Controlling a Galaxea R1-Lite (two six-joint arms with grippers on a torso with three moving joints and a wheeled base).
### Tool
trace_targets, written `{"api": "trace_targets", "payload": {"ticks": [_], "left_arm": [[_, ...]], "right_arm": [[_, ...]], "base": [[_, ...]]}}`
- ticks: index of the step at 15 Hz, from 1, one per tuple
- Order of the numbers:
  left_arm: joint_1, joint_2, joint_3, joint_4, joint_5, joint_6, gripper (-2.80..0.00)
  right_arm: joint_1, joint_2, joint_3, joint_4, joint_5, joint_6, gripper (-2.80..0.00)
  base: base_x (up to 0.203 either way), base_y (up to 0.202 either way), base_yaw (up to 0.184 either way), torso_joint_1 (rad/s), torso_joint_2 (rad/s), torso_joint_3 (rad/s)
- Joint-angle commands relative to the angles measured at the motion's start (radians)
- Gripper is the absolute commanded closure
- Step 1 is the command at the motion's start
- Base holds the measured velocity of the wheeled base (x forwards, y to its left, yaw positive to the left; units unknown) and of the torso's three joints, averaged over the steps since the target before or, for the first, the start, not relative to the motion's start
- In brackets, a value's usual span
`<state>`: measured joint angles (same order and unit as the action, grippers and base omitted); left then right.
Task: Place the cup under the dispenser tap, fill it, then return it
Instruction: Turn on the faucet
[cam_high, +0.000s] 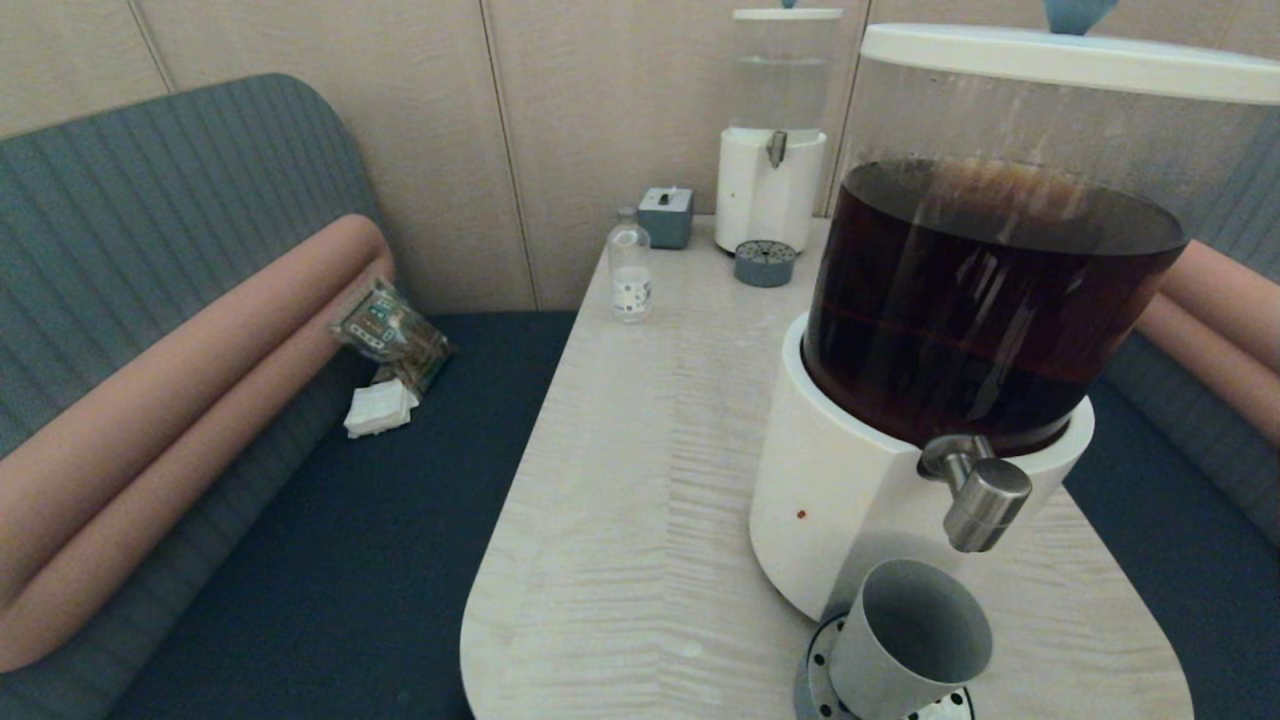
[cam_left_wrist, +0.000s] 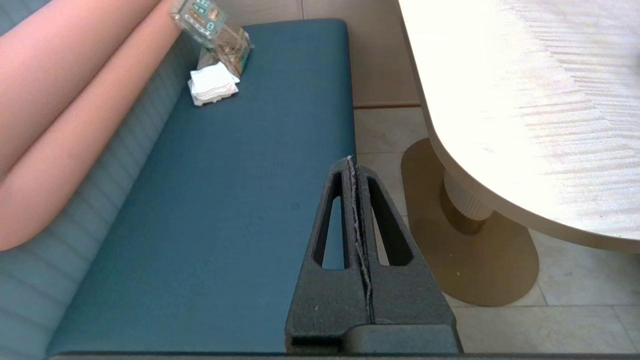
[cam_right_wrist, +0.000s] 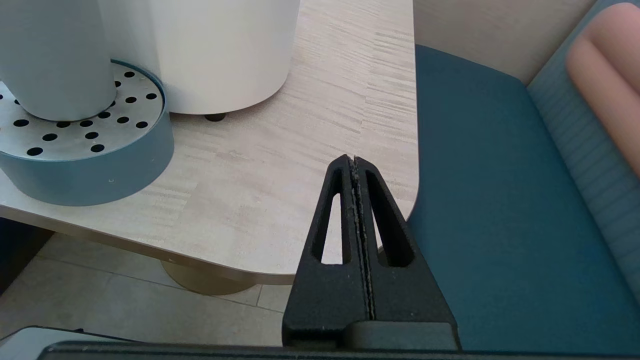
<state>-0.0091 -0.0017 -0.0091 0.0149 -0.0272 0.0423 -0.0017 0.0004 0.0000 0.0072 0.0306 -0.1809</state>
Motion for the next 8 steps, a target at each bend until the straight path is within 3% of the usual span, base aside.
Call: {"api": "trace_targets", "payload": {"ticks": [1, 3, 5, 8], "left_arm": [[0.0, 0.002, 0.0, -0.001, 0.0, 0.001, 0.0], [0.0, 0.002, 0.0, 0.0, 0.0, 0.001, 0.0], [0.0, 0.002, 0.0, 0.0, 0.0, 0.001, 0.0], [0.0, 0.002, 0.0, -0.001, 0.001, 0.001, 0.0]], "right_arm": [[0.001, -0.004, -0.002, 0.001, 0.002, -0.003, 0.0], [0.001, 0.043, -0.11, 0.01, 0.005, 0.012, 0.0], [0.001, 0.165, -0.397, 0.066, 0.02, 0.061, 0.0], [-0.006, 0.434, -0.834, 0.222, 0.111, 0.105, 0.0]], "base": [[0.0, 0.0, 0.0, 0.0, 0.0, 0.0], [0.0, 0.0, 0.0, 0.0, 0.0, 0.0], [0.0, 0.0, 0.0, 0.0, 0.0, 0.0], [0.0, 0.0, 0.0, 0.0, 0.0, 0.0]]}}
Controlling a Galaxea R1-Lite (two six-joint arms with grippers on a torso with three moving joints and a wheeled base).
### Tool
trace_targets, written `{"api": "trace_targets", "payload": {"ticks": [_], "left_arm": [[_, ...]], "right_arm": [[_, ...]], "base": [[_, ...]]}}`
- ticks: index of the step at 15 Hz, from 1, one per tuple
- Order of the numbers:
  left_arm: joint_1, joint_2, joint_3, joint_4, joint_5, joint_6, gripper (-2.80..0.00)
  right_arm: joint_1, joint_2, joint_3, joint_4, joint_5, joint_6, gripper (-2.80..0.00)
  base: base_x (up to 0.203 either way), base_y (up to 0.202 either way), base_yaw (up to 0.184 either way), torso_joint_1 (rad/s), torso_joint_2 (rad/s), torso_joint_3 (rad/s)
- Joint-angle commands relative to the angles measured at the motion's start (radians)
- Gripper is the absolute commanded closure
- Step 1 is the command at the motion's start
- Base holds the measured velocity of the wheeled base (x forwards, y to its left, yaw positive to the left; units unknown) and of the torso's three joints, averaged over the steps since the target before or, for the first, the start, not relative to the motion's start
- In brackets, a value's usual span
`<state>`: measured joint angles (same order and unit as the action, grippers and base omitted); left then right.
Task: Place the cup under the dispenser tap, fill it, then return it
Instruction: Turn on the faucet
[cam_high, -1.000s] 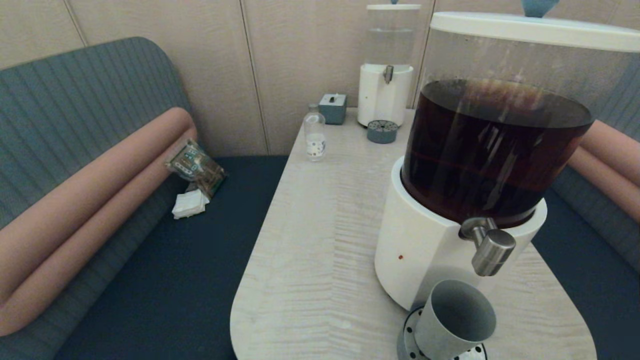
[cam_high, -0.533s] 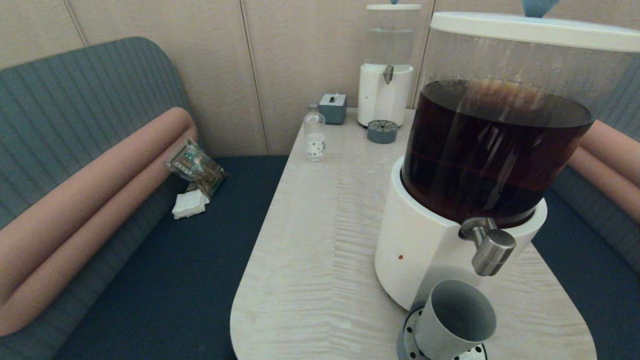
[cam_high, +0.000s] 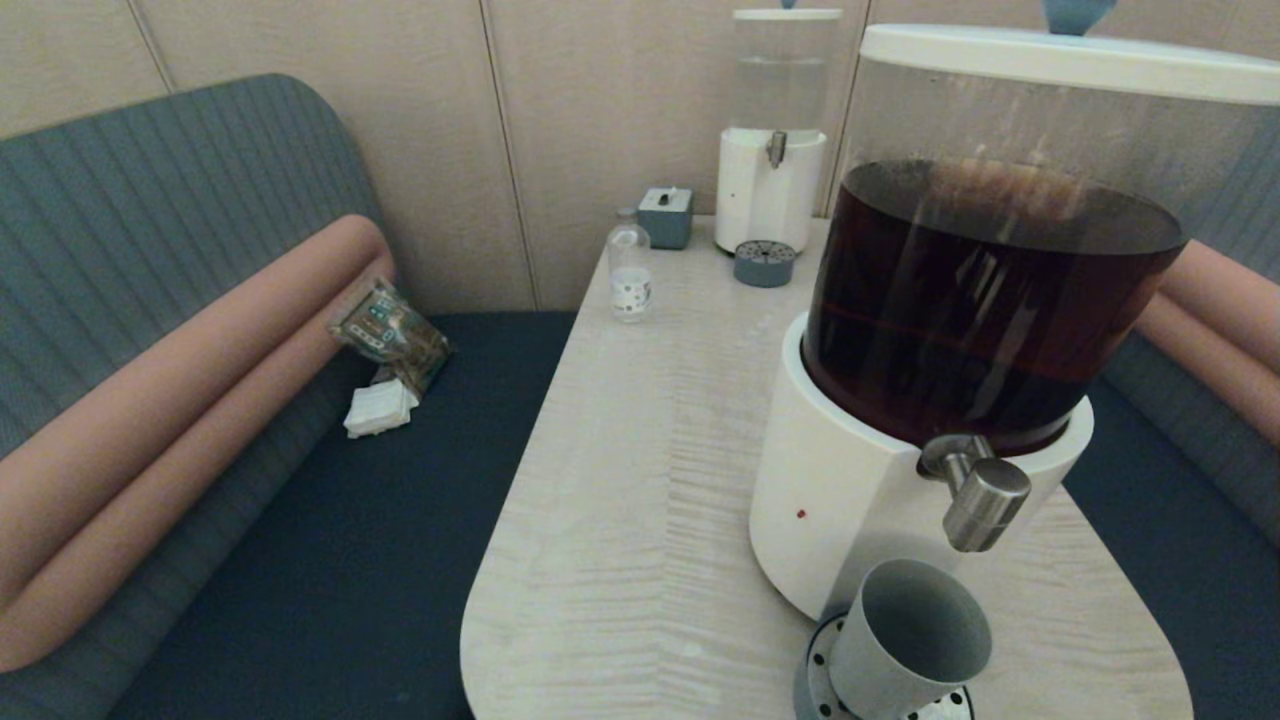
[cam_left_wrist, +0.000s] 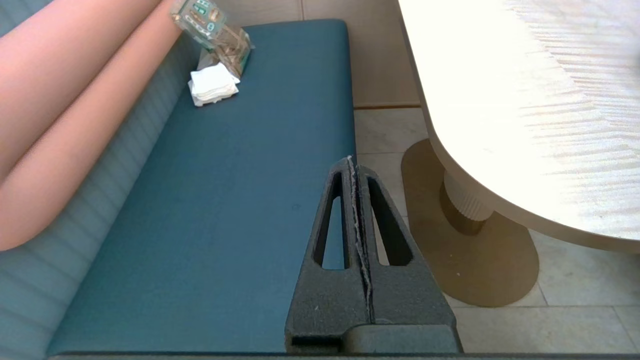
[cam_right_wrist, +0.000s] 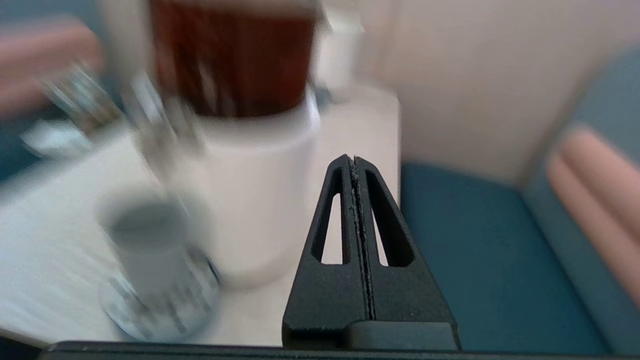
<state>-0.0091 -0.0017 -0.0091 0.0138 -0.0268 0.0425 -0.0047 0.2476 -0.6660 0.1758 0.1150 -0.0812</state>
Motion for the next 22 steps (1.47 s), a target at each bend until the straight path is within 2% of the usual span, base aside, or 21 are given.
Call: {"api": "trace_targets", "payload": {"ticks": [1, 4, 6, 8, 11, 14, 18, 22], "left_arm": [[0.0, 0.002, 0.0, 0.0, 0.001, 0.0, 0.0], [0.0, 0.002, 0.0, 0.0, -0.001, 0.0, 0.0], [0.0, 0.002, 0.0, 0.0, -0.001, 0.0, 0.0], [0.0, 0.002, 0.0, 0.001, -0.001, 0.0, 0.0], [0.0, 0.002, 0.0, 0.002, 0.0, 0.0, 0.0], [0.0, 0.002, 0.0, 0.0, -0.001, 0.0, 0.0], [0.0, 0.002, 0.0, 0.0, 0.0, 0.0, 0.0], [0.0, 0.002, 0.0, 0.0, -0.001, 0.0, 0.0]], "right_arm": [[-0.004, 0.281, -0.252, 0.108, 0.079, 0.016, 0.0], [0.008, 0.5, -0.379, 0.225, 0.233, 0.038, 0.0], [0.049, 0.614, -0.414, 0.296, 0.275, 0.087, 0.0], [0.075, 0.71, -0.416, 0.321, 0.305, 0.159, 0.0], [0.091, 0.751, -0.36, 0.324, 0.478, 0.177, 0.0], [0.097, 0.776, -0.319, 0.249, 0.498, 0.167, 0.0], [0.109, 0.798, -0.264, 0.154, 0.521, 0.106, 0.0], [0.109, 0.816, -0.24, 0.119, 0.522, -0.016, 0.0]], "base": [[0.0, 0.0, 0.0, 0.0, 0.0, 0.0], [0.0, 0.0, 0.0, 0.0, 0.0, 0.0], [0.0, 0.0, 0.0, 0.0, 0.0, 0.0], [0.0, 0.0, 0.0, 0.0, 0.0, 0.0], [0.0, 0.0, 0.0, 0.0, 0.0, 0.0], [0.0, 0.0, 0.0, 0.0, 0.0, 0.0], [0.0, 0.0, 0.0, 0.0, 0.0, 0.0], [0.0, 0.0, 0.0, 0.0, 0.0, 0.0]]}}
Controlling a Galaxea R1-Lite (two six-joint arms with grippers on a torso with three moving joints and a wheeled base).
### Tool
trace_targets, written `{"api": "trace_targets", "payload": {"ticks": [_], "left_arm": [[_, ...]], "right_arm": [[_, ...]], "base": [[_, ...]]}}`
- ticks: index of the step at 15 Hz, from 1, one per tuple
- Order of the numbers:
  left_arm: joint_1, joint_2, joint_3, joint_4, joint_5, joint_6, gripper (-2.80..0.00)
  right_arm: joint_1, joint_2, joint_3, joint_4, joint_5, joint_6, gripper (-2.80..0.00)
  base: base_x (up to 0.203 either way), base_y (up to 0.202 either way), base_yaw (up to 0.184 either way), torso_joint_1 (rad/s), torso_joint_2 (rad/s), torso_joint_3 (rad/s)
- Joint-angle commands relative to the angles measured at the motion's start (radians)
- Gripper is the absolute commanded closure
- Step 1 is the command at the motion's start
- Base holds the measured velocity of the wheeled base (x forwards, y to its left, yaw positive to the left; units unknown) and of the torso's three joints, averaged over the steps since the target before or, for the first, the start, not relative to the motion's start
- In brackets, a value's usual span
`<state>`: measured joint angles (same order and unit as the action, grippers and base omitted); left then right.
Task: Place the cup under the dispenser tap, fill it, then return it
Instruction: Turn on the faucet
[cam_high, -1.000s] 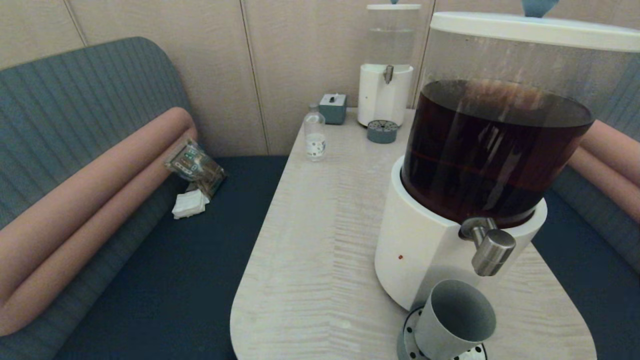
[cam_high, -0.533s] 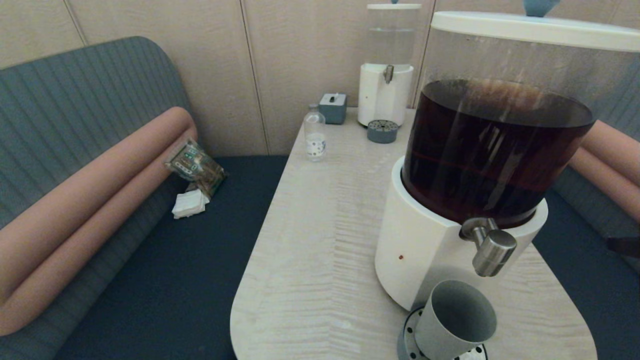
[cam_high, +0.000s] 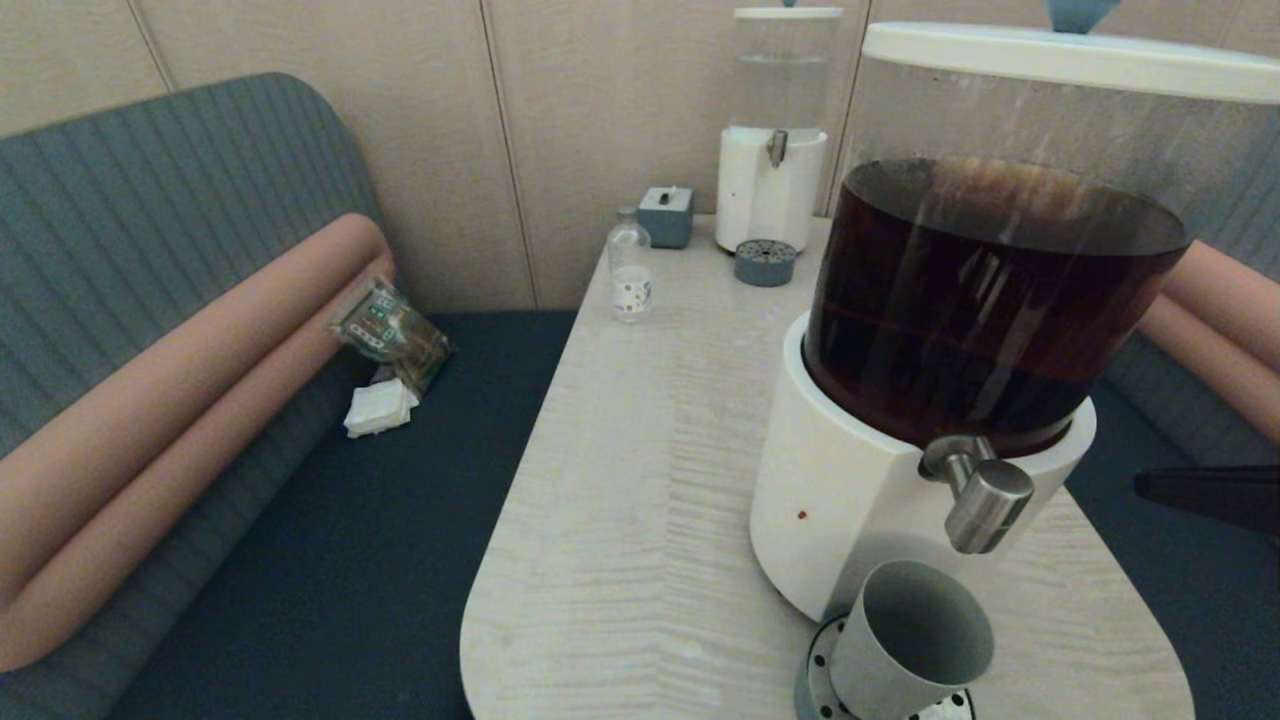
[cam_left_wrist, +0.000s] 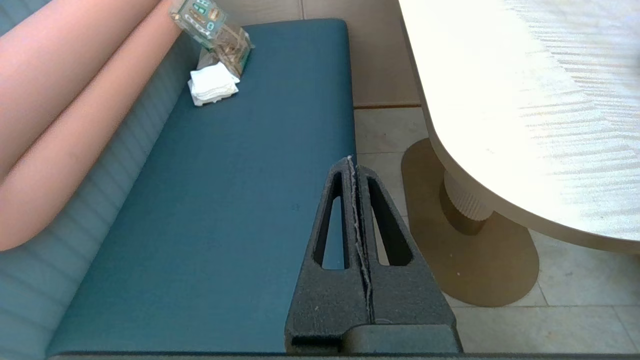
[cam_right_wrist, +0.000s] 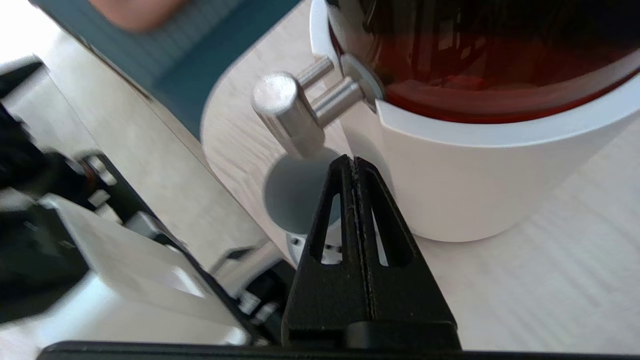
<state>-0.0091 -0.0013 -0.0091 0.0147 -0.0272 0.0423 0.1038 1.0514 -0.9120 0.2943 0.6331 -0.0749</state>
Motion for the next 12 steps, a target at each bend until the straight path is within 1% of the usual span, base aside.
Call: {"api": "trace_targets", "payload": {"ticks": [1, 3, 6, 8, 11, 12], "left_arm": [[0.0, 0.001, 0.0, 0.001, 0.0, 0.001, 0.0], [0.0, 0.001, 0.0, 0.001, 0.0, 0.001, 0.0], [0.0, 0.001, 0.0, -0.001, 0.0, 0.001, 0.0], [0.0, 0.001, 0.0, -0.001, 0.0, 0.001, 0.0], [0.0, 0.001, 0.0, 0.0, 0.001, 0.001, 0.0], [0.0, 0.001, 0.0, 0.001, 0.0, 0.001, 0.0]], "right_arm": [[0.001, 0.017, 0.007, 0.0, 0.002, -0.054, 0.0], [0.002, 0.03, 0.007, -0.021, 0.0, -0.115, 0.0], [0.004, 0.045, 0.007, -0.06, 0.0, -0.172, 0.0], [0.016, 0.056, 0.006, -0.085, 0.0, -0.181, 0.0], [0.062, 0.091, 0.007, -0.147, -0.01, -0.181, 0.0], [0.082, 0.11, 0.007, -0.166, -0.025, -0.182, 0.0]], "base": [[0.0, 0.0, 0.0, 0.0, 0.0, 0.0], [0.0, 0.0, 0.0, 0.0, 0.0, 0.0], [0.0, 0.0, 0.0, 0.0, 0.0, 0.0], [0.0, 0.0, 0.0, 0.0, 0.0, 0.0], [0.0, 0.0, 0.0, 0.0, 0.0, 0.0], [0.0, 0.0, 0.0, 0.0, 0.0, 0.0]]}}
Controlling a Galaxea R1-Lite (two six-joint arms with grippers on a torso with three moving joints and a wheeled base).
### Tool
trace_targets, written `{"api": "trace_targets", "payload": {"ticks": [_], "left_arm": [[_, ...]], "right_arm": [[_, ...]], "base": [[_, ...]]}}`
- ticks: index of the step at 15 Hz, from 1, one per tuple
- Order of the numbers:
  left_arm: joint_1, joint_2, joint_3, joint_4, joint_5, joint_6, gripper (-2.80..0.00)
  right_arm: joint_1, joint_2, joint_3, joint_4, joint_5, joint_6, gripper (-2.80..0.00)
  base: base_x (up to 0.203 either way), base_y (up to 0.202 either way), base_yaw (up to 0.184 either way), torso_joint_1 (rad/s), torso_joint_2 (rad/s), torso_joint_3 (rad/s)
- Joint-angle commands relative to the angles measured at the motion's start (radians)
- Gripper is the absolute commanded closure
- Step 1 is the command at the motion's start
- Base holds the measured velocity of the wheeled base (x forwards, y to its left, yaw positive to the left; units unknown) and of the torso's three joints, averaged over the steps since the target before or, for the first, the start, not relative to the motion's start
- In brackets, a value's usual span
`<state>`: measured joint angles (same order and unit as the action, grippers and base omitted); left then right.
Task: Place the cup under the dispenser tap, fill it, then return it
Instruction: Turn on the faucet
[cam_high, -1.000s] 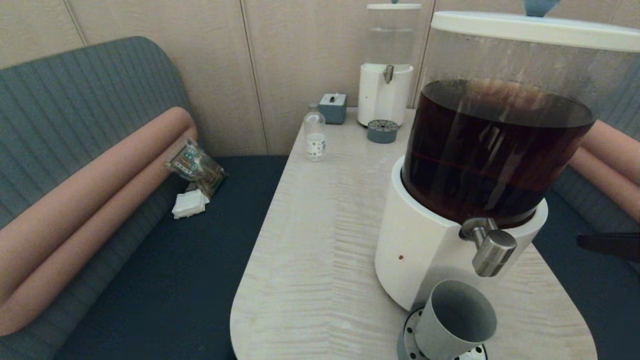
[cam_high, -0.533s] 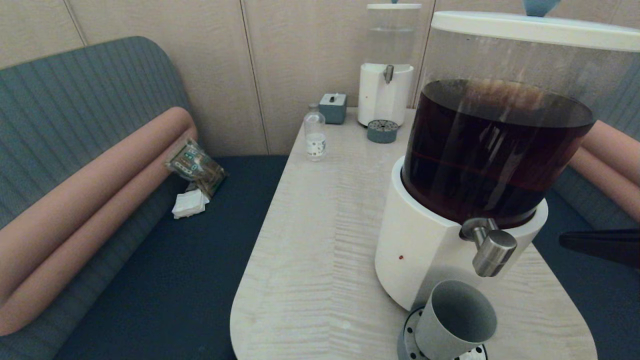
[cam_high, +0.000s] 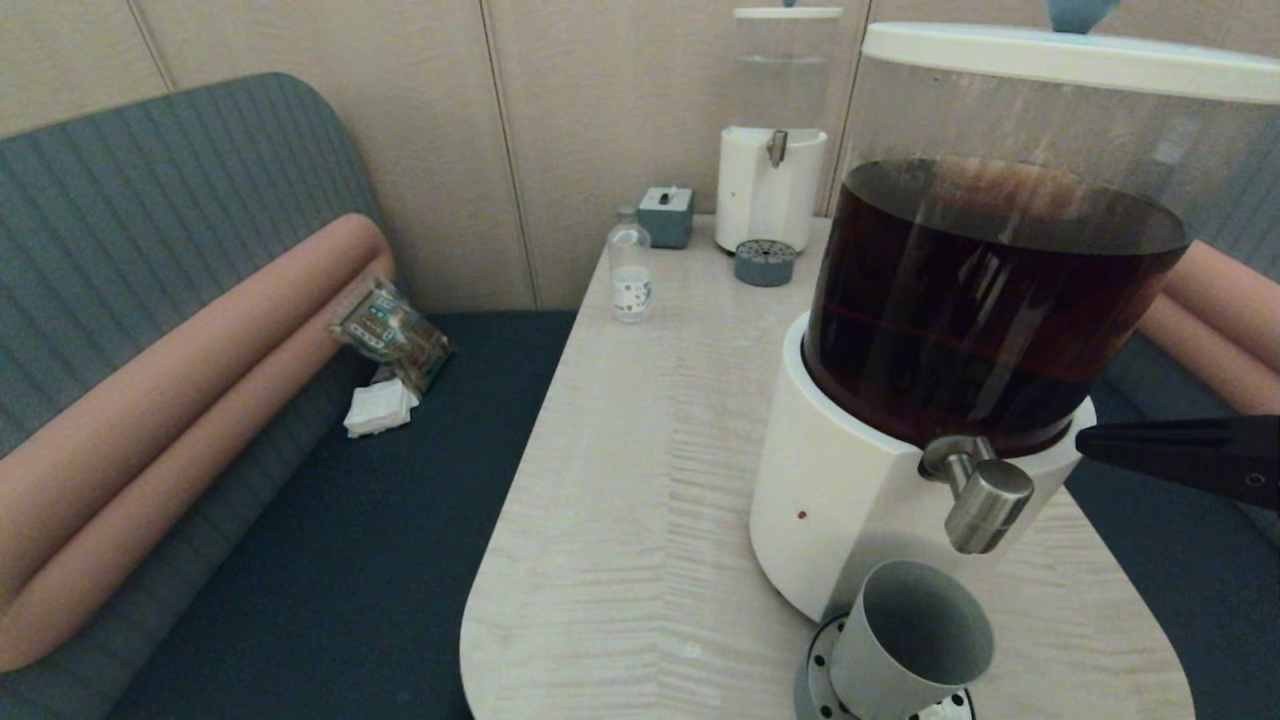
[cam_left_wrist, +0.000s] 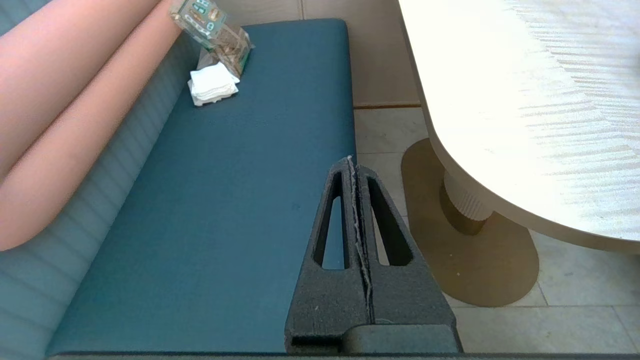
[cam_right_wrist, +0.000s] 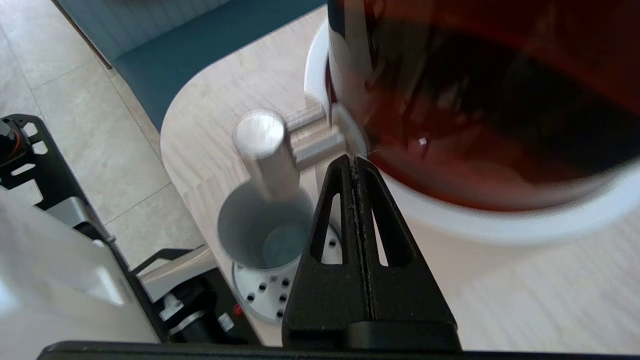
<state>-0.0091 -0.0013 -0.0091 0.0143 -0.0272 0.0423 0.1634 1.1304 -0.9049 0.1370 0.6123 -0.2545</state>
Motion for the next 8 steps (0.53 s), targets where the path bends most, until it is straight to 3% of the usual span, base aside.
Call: {"api": "trace_targets", "payload": {"ticks": [1, 8], "left_arm": [[0.0, 0.001, 0.0, 0.001, 0.0, 0.001, 0.0], [0.0, 0.001, 0.0, 0.0, 0.0, 0.001, 0.0]], "right_arm": [[0.044, 0.049, 0.0, -0.023, -0.032, -0.007, 0.0], [0.084, 0.115, 0.001, -0.061, -0.088, -0.031, 0.0]], "base": [[0.0, 0.0, 0.0, 0.0, 0.0, 0.0], [0.0, 0.0, 0.0, 0.0, 0.0, 0.0]]}}
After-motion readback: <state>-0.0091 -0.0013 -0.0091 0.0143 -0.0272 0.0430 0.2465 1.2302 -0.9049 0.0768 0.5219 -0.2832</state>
